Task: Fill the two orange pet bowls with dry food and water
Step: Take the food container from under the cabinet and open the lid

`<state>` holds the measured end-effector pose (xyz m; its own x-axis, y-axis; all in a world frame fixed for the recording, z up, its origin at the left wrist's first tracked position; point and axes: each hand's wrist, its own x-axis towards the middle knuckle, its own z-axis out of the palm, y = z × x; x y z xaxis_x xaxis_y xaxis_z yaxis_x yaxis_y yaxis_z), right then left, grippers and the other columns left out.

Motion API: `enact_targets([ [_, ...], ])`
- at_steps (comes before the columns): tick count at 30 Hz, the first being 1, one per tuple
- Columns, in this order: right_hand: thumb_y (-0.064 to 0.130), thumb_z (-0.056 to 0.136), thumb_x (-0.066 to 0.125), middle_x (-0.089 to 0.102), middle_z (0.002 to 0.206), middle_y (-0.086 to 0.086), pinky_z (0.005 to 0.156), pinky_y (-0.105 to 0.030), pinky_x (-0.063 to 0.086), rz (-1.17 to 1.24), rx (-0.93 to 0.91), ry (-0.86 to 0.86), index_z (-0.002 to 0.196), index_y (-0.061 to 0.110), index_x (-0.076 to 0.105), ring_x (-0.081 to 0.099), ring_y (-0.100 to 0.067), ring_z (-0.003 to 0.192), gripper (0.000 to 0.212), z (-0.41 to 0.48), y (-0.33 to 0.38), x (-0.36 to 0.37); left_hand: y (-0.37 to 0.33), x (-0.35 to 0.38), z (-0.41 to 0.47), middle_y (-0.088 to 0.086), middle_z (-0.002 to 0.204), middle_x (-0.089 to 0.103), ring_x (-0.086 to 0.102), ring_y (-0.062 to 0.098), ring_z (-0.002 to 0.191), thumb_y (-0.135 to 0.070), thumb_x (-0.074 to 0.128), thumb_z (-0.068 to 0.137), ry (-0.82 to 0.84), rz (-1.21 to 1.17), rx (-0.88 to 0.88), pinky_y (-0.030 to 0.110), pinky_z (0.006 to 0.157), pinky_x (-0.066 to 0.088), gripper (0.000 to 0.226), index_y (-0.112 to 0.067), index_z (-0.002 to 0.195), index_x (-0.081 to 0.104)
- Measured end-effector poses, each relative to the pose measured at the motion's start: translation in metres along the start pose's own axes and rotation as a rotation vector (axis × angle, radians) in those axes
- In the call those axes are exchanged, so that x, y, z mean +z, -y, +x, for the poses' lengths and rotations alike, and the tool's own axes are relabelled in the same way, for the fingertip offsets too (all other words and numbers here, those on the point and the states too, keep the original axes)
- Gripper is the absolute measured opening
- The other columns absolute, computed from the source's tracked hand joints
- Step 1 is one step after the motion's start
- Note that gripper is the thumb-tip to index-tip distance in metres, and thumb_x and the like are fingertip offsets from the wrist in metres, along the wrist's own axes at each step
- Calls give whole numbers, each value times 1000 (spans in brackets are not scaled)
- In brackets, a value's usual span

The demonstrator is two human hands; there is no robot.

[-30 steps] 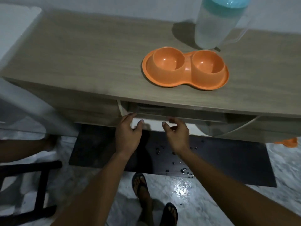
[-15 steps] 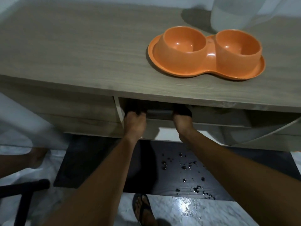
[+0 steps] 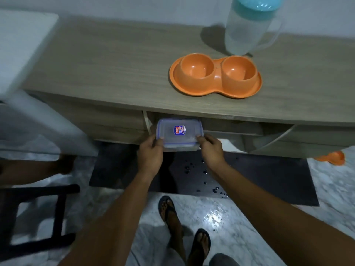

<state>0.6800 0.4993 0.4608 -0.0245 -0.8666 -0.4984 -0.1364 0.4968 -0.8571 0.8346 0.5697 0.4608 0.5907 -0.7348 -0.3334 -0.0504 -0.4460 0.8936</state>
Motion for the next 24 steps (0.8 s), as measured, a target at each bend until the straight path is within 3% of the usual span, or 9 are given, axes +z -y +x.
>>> enact_targets([
  [2, 16, 95, 65, 66, 84, -7, 77, -33, 43, 10, 15, 19, 88, 4, 72, 57, -22, 82, 16, -39, 18, -14, -25, -18, -28, 2, 87, 73, 67, 18, 85, -40, 59, 88, -63, 37, -21, 37, 84, 55, 31, -17, 101, 75],
  [4, 19, 92, 68, 70, 87, -7, 80, -39, 48, 28, 28, 27, 81, 13, 72, 62, -23, 84, 13, -71, 40, -27, -51, -35, -50, 7, 74, 70, 62, 18, 73, -46, 62, 84, -98, 6, -31, 44, 81, 57, 34, -14, 85, 74],
  [6, 22, 89, 70, 70, 85, -5, 81, -42, 51, 55, 21, 49, 78, 18, 72, 63, -24, 85, 13, -95, 65, -37, -80, -49, -64, 7, 69, 66, 60, 18, 70, -40, 69, 84, -88, -79, -55, 40, 77, 56, 27, -15, 73, 72],
  [8, 22, 88, 71, 66, 75, -2, 72, -37, 47, 62, -6, 91, 74, 18, 71, 57, -22, 74, 15, -110, 93, -44, -110, -63, -70, 8, 73, 65, 59, 18, 71, -32, 74, 83, -67, -197, -74, 34, 69, 53, 24, -16, 67, 67],
  [10, 20, 89, 70, 63, 75, -8, 65, -34, 45, 66, -60, 149, 78, 13, 72, 53, -23, 69, 13, -117, 124, -44, -139, -77, -68, 8, 77, 64, 59, 18, 72, -27, 75, 83, -35, -273, -94, 30, 68, 51, 21, -14, 71, 64],
  [13, 20, 92, 69, 61, 79, -10, 53, -23, 43, 34, -151, 202, 83, 12, 70, 52, -20, 65, 12, -115, 169, -37, -175, -98, -50, 8, 92, 71, 66, 17, 79, -27, 78, 80, 67, -288, -121, 25, 69, 54, 23, -10, 92, 68],
  [16, 28, 92, 72, 64, 80, -5, 58, -26, 46, -9, -195, 202, 84, 11, 70, 58, -19, 67, 20, -101, 208, -18, -205, -118, -15, 7, 99, 72, 68, 15, 84, -25, 77, 81, 172, -275, -159, 25, 68, 54, 30, -11, 106, 68],
  [20, 31, 90, 75, 58, 79, -12, 50, -24, 41, -62, -205, 188, 79, 5, 68, 55, -19, 56, 30, -55, 245, 22, -232, -130, 49, 6, 91, 69, 65, 12, 78, -16, 68, 89, 259, -296, -222, 25, 73, 56, 12, -9, 99, 65],
  [24, 19, 88, 78, 54, 63, -10, 41, -23, 37, -130, -45, 229, 69, 7, 61, 45, -16, 47, 28, -7, 262, 52, -230, -131, 116, 5, 93, 70, 65, 12, 79, -13, 65, 91, 317, -284, -232, 24, 76, 54, 11, -10, 101, 67],
])
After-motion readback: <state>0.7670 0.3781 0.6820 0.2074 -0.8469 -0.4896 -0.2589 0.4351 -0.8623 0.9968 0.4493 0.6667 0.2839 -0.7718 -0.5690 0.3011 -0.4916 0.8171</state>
